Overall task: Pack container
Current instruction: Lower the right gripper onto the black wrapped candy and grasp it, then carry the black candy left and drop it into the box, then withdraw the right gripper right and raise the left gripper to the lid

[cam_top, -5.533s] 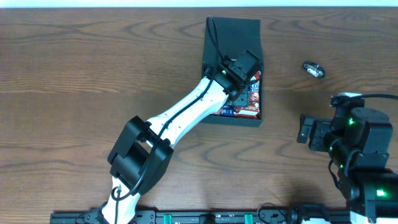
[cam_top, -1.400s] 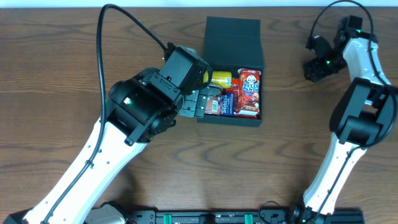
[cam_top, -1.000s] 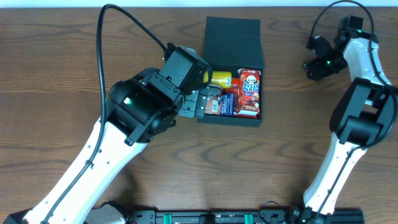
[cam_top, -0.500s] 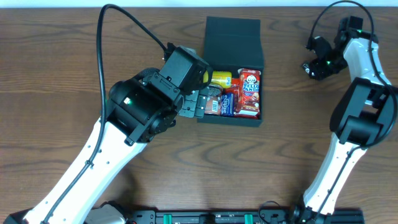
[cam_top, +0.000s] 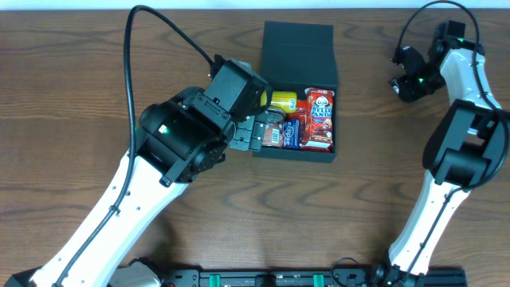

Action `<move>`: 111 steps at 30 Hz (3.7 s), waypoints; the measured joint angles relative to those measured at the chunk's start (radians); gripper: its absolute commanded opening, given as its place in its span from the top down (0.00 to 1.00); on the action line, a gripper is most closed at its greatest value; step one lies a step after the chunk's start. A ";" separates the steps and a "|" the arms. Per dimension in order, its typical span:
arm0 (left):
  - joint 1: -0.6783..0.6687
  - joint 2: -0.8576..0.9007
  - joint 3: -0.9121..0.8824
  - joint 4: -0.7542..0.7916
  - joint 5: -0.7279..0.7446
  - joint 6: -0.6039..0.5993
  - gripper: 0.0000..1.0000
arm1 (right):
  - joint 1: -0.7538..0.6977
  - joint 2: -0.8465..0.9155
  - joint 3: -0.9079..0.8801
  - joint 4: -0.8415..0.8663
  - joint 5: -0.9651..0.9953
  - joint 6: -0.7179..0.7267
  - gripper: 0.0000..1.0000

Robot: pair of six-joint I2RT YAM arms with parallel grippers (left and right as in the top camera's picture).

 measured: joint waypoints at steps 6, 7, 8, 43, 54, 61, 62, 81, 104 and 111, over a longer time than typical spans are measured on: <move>0.000 0.000 0.000 -0.002 0.000 0.003 0.05 | 0.000 0.000 0.003 0.000 -0.013 0.002 0.95; 0.000 0.000 0.000 -0.002 0.000 0.003 0.05 | 0.000 0.000 0.003 0.000 -0.014 0.003 0.96; 0.000 0.000 0.000 -0.002 0.000 0.003 0.05 | 0.000 0.000 0.003 0.000 -0.014 0.005 0.98; 0.108 -0.034 0.000 -0.246 -0.066 -0.058 0.05 | 0.476 -0.396 -0.091 -0.122 -0.340 0.691 0.98; 0.108 -0.035 0.000 -0.281 -0.066 -0.058 0.05 | 0.620 -0.396 -0.190 -0.042 -0.063 0.959 0.98; 0.108 -0.035 0.000 -0.283 -0.066 -0.058 0.05 | 0.620 -0.396 -0.333 0.066 -0.017 1.040 0.98; 0.108 -0.035 0.000 -0.283 -0.066 -0.058 0.05 | 0.620 -0.396 -0.343 0.071 -0.014 1.048 0.99; 0.108 -0.035 0.000 -0.281 -0.066 -0.058 0.05 | 0.635 -0.396 -0.351 0.075 0.045 1.137 0.33; 0.613 0.039 -0.004 0.070 0.394 0.168 0.05 | 0.650 -1.047 -0.349 -0.289 0.204 1.007 0.01; 0.649 0.383 -0.015 0.356 0.750 0.218 0.05 | 0.650 -1.111 -0.387 -0.411 0.359 1.019 0.01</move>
